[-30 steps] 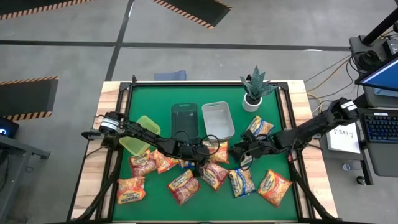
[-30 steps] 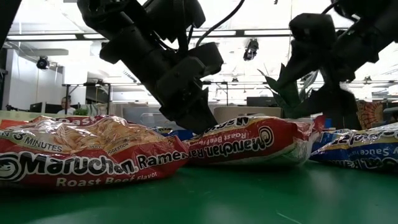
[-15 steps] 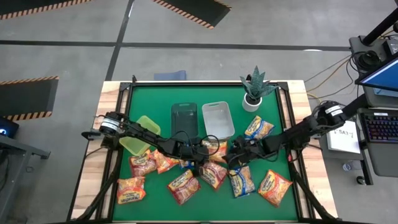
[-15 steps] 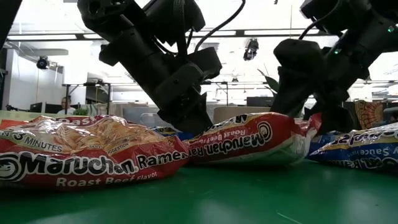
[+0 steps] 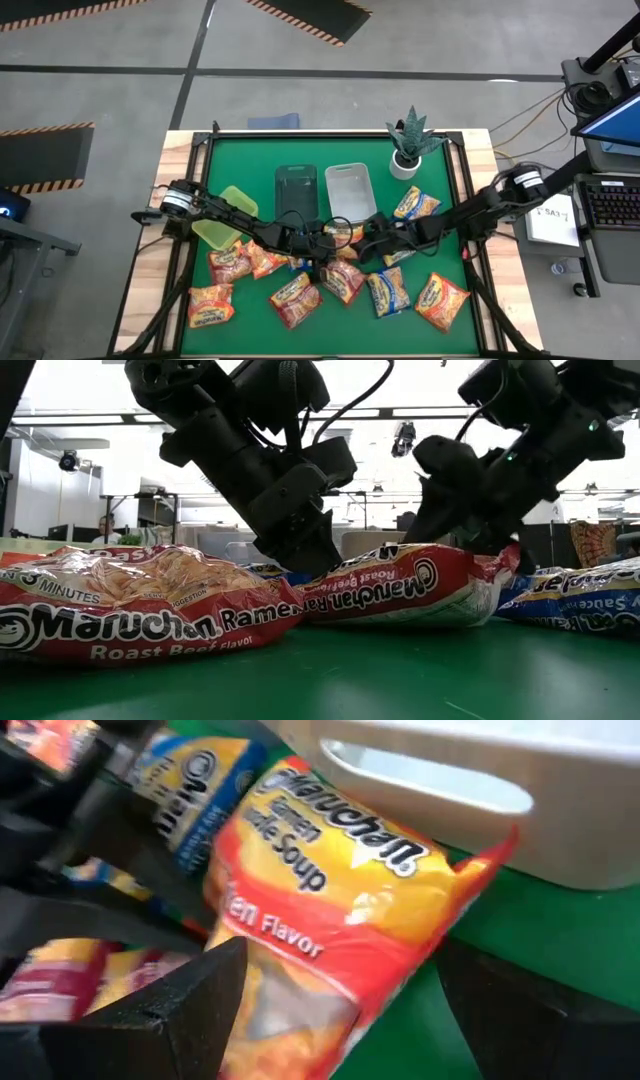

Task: Sort Maruchan noodles
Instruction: Put the orange noodle pack into the gray bin

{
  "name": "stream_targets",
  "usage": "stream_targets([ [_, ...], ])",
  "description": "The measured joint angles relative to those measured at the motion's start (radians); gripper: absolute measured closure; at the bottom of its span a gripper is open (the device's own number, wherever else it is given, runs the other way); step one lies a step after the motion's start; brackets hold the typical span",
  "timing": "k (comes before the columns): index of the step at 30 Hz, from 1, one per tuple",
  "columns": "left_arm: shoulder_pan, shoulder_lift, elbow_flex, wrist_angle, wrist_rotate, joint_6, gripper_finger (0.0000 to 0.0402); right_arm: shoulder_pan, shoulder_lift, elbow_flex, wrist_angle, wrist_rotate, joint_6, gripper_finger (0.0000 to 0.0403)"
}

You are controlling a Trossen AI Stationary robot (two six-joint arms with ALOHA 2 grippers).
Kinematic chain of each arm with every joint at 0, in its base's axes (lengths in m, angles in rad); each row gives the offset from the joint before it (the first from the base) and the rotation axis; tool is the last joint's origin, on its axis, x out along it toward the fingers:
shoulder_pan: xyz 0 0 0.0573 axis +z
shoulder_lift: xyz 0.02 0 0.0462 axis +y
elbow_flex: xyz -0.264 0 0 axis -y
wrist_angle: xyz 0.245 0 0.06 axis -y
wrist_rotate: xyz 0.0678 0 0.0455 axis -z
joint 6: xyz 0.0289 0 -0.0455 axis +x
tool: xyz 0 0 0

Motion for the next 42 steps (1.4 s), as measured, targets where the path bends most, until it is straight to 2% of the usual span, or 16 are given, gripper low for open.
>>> stream_targets([
  [5, 0.0, 0.0, 0.0, 0.004, 0.001, 0.0, 0.0365, 0.0, 0.05, 0.002, 0.146, 0.004, -0.055, 0.0097],
  [10, 0.0, 0.0, 0.0, 0.014, 0.002, 0.0, 0.0365, 0.0, 0.042, 0.001, 0.158, -0.01, -0.075, 0.0117],
  [30, -0.003, -0.001, 0.003, 0.044, 0.009, 0.001, 0.0365, 0.002, 0.053, 0.002, 0.17, -0.002, -0.135, 0.0338],
  [35, -0.007, -0.007, 0.01, 0.042, 0.01, 0.001, 0.0365, 0.003, 0.03, 0.001, 0.162, -0.006, -0.175, 0.0369],
  [42, -0.008, -0.071, 0.012, 0.017, 0.039, 0.024, 0.0365, 0.005, -0.034, 0.0, 0.155, -0.024, -0.235, 0.0386],
])
